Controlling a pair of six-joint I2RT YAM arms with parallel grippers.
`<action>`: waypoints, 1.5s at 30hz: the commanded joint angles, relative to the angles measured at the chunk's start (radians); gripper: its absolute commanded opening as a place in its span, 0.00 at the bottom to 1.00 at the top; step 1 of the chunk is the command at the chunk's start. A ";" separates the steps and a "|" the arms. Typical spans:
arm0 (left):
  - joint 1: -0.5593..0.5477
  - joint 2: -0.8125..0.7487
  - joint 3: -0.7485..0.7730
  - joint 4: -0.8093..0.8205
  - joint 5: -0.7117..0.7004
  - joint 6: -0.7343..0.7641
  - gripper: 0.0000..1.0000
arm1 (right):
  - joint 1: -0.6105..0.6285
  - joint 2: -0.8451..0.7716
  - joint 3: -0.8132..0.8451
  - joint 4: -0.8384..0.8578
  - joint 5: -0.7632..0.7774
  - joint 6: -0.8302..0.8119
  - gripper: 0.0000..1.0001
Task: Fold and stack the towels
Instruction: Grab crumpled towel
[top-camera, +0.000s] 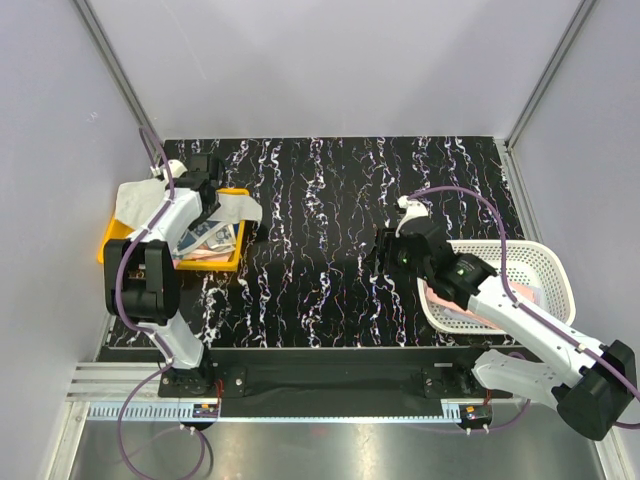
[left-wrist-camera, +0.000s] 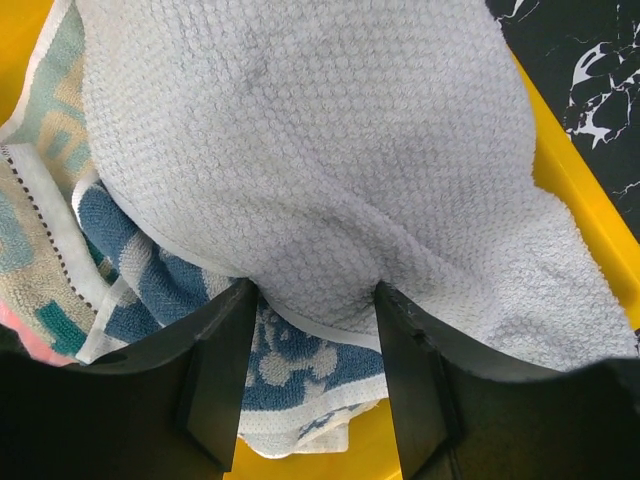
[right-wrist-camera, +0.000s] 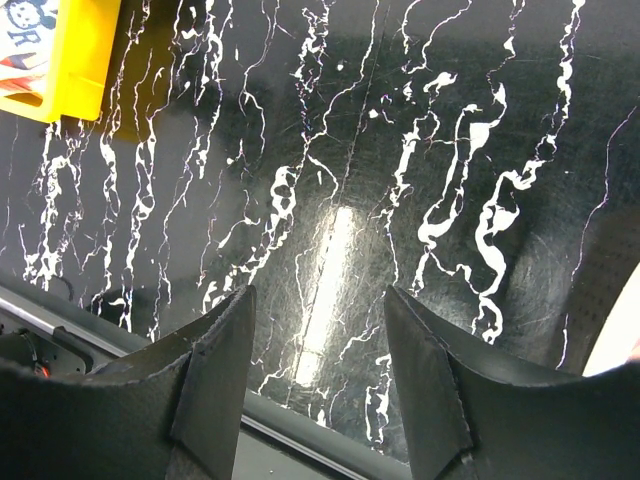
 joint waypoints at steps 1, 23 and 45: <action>0.007 0.000 0.048 0.038 -0.009 -0.001 0.54 | -0.004 -0.023 -0.004 0.025 0.011 -0.029 0.61; 0.010 0.002 0.103 0.014 -0.011 0.025 0.27 | -0.004 -0.050 -0.035 0.016 0.039 -0.045 0.61; -0.123 0.034 0.637 -0.154 0.209 0.264 0.00 | -0.007 -0.018 0.082 -0.073 0.143 -0.032 0.60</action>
